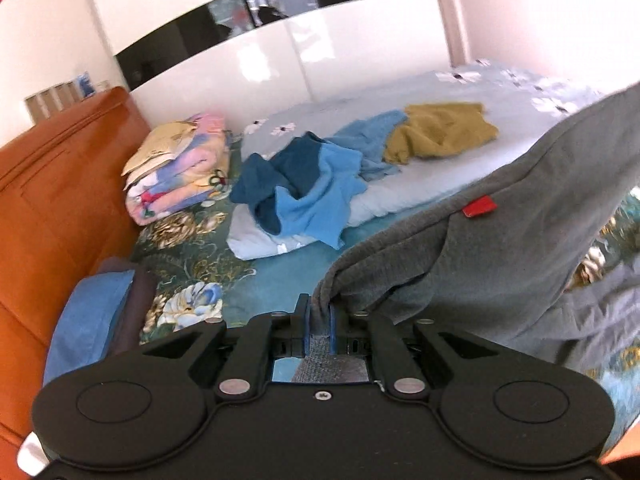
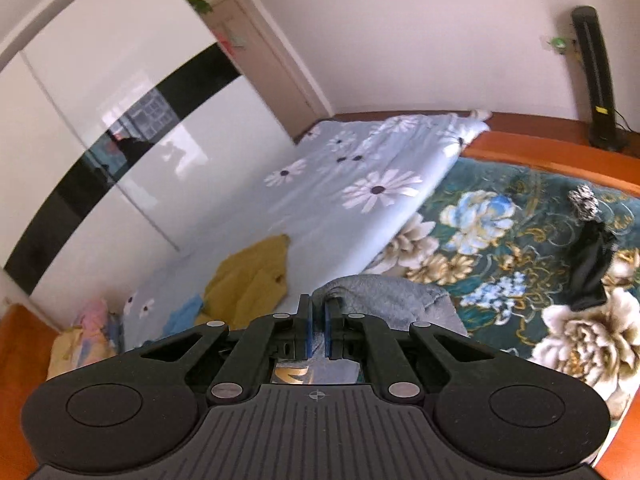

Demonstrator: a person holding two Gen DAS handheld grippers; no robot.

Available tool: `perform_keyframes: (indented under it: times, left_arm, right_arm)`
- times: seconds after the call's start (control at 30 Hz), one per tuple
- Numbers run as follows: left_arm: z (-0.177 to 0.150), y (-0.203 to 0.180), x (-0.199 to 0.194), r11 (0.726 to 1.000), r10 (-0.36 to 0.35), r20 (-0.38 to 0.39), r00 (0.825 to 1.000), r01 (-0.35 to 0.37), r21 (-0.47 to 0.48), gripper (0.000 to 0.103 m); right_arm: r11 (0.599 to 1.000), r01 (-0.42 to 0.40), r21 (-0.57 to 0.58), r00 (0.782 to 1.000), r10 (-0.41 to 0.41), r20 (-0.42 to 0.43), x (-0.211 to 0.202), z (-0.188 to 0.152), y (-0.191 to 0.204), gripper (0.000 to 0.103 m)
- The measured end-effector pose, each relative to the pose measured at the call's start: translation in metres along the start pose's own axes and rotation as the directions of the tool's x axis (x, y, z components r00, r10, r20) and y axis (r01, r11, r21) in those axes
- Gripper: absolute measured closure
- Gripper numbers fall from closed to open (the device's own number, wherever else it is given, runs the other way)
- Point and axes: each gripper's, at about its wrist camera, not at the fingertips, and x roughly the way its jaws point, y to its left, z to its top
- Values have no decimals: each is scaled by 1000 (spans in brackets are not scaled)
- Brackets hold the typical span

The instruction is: Fold clothes

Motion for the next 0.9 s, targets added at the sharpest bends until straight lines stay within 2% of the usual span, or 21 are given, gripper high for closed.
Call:
perform_keyframes:
  times: [0.1, 0.3, 0.53, 0.9]
  left_arm:
    - [2, -12, 19, 1000, -9, -44, 999, 10, 25, 96]
    - [17, -35, 71, 999, 36, -131, 991, -38, -9, 96]
    - [44, -46, 143, 994, 96, -230, 968, -103, -22, 96]
    - [72, -62, 276, 992, 123, -346, 930, -129, 7, 95]
  right_arm:
    - [999, 33, 5, 999, -32, -37, 18, -1, -7, 99]
    - [997, 74, -11, 987, -75, -140, 77, -5, -15, 99]
    - [994, 100, -45, 966, -108, -237, 165, -1, -13, 99]
    - [990, 83, -112, 937, -116, -328, 300, -9, -1, 99]
